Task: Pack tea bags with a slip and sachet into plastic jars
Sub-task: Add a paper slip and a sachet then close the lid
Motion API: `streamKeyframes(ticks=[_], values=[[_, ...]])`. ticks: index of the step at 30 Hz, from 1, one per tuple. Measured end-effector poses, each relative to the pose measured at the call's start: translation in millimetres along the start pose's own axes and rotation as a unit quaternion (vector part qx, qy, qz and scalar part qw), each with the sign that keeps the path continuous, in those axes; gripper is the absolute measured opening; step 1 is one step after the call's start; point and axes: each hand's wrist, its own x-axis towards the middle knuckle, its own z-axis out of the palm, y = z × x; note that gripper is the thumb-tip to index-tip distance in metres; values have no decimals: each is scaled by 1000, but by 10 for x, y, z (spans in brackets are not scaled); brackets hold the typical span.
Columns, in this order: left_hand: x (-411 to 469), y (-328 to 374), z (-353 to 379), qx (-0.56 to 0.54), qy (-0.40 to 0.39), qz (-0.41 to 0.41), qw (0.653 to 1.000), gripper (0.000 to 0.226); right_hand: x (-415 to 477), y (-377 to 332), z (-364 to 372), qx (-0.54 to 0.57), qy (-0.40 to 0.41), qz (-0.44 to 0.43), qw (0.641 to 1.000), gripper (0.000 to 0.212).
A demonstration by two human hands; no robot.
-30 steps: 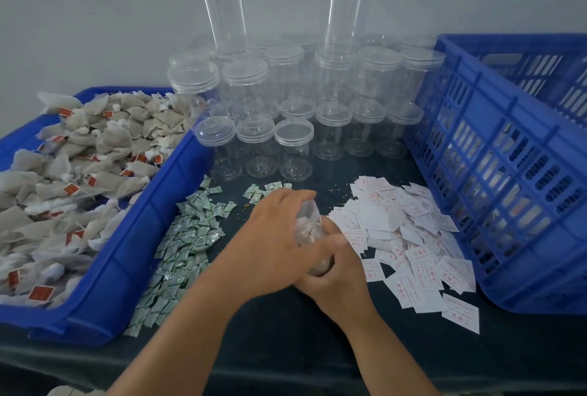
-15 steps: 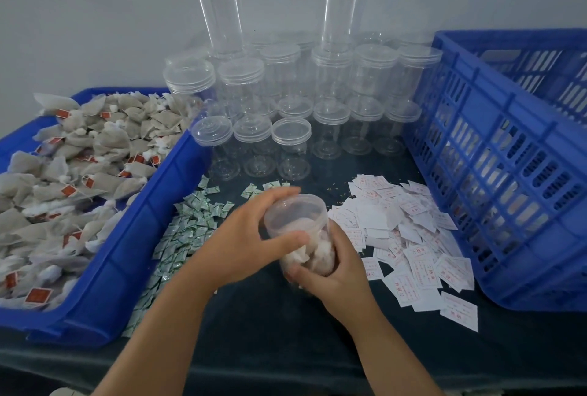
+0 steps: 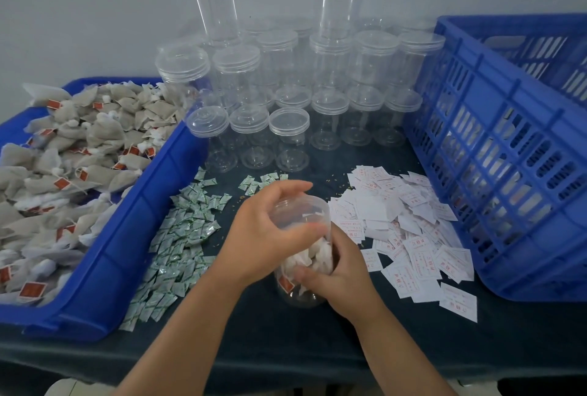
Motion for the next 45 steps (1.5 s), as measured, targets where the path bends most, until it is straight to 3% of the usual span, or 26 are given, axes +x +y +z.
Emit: streamKeyframes(ticks=[2, 5, 9, 15, 18, 20, 22, 24, 26, 28, 32, 37, 41, 43, 45], values=[[34, -51, -29, -31, -14, -1, 999, 79, -5, 23, 31, -26, 9, -9, 1000, 55], [34, -108, 32, -28, 40, -16, 999, 91, -5, 35, 105, -91, 57, -23, 994, 58], [20, -184, 138, 28, 64, -43, 997, 85, -19, 15, 90, -86, 80, -26, 993, 65], [137, -213, -2, 2, -33, 1, 999, 74, 2, 6, 32, -23, 27, 11, 999, 66], [222, -209, 10, 37, -45, 47, 997, 81, -11, -62, 110, -72, 57, 7, 996, 61], [293, -229, 36, 46, -30, 81, 995, 70, 23, -155, 121, -133, 82, 11, 988, 62], [376, -251, 77, 8, 9, 90, 996, 47, 74, -313, 56, -207, 116, 4, 971, 74], [464, -253, 152, -27, 31, 77, 996, 43, 81, -522, -55, -267, 156, -3, 951, 98], [545, -227, 270, -32, 20, 81, 996, 40, 75, -742, -178, -302, 127, 5, 945, 112], [614, -159, 407, -44, 1, 100, 994, 39, 94, -971, -310, -372, 89, 25, 924, 105], [750, 35, 662, -166, -55, 107, 979, 44, 91, -1497, -588, -443, 100, 16, 891, 62], [933, 273, 966, -265, -42, 147, 952, 42, 1, -2089, -670, -542, 93, 26, 835, 54], [1102, 2, 1102, -94, 41, 164, 981, 38, -149, -2698, -825, -571, 122, -3, 812, 66], [1161, -214, 1143, 25, 24, 134, 990, 35, -142, -3052, -869, -523, 179, -16, 833, 80], [1184, -352, 1161, 89, 3, 125, 988, 32, -30, -3297, -990, -428, 213, -29, 878, 84]])
